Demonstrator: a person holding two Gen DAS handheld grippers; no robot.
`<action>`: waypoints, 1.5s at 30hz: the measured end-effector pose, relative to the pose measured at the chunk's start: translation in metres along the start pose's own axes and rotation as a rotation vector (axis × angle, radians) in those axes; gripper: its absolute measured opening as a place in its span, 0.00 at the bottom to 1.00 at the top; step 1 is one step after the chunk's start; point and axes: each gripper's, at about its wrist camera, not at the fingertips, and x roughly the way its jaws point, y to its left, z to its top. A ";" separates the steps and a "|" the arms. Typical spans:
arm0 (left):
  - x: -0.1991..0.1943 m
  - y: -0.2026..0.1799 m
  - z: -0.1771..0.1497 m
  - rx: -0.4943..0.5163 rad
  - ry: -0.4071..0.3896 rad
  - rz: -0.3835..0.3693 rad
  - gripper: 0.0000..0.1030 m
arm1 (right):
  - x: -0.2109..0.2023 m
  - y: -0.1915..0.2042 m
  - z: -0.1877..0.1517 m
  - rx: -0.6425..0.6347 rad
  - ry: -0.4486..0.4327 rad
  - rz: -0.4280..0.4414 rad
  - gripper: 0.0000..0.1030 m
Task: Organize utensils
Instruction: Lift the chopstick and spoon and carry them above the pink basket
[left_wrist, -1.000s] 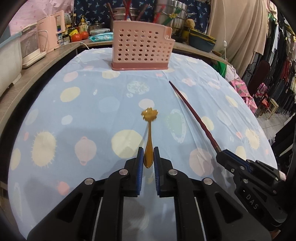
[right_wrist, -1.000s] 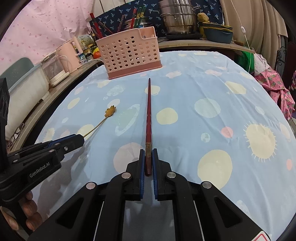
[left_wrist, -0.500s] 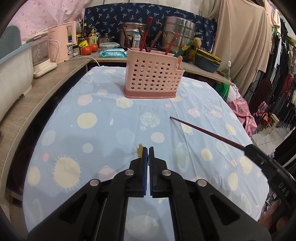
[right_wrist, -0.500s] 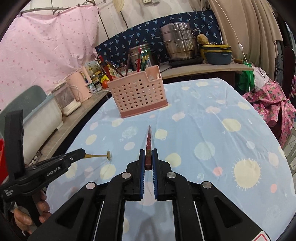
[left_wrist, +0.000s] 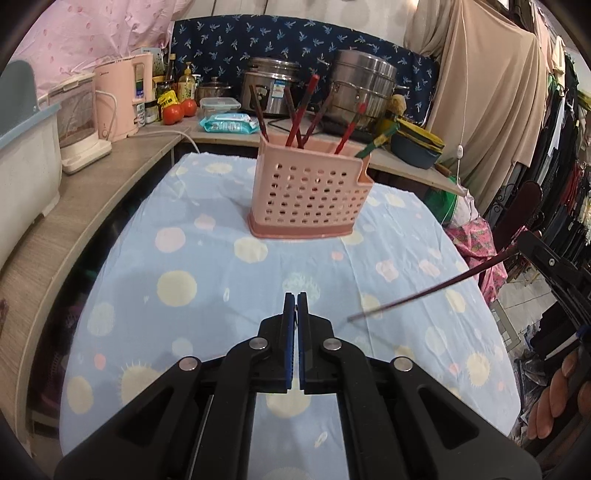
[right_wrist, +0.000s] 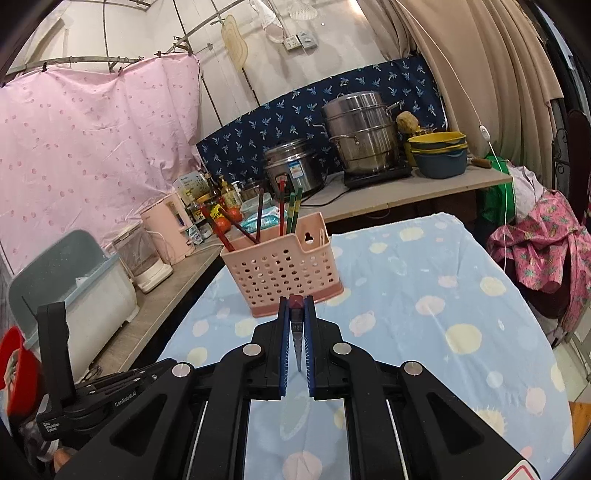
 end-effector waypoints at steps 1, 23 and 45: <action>0.001 0.000 0.006 -0.001 -0.005 -0.004 0.01 | 0.004 -0.001 0.007 -0.002 -0.006 0.002 0.07; 0.014 -0.020 0.185 0.008 -0.185 -0.111 0.01 | 0.071 0.020 0.155 -0.021 -0.223 0.056 0.07; 0.091 0.008 0.214 -0.034 -0.117 -0.042 0.01 | 0.174 0.037 0.162 -0.058 -0.131 0.042 0.07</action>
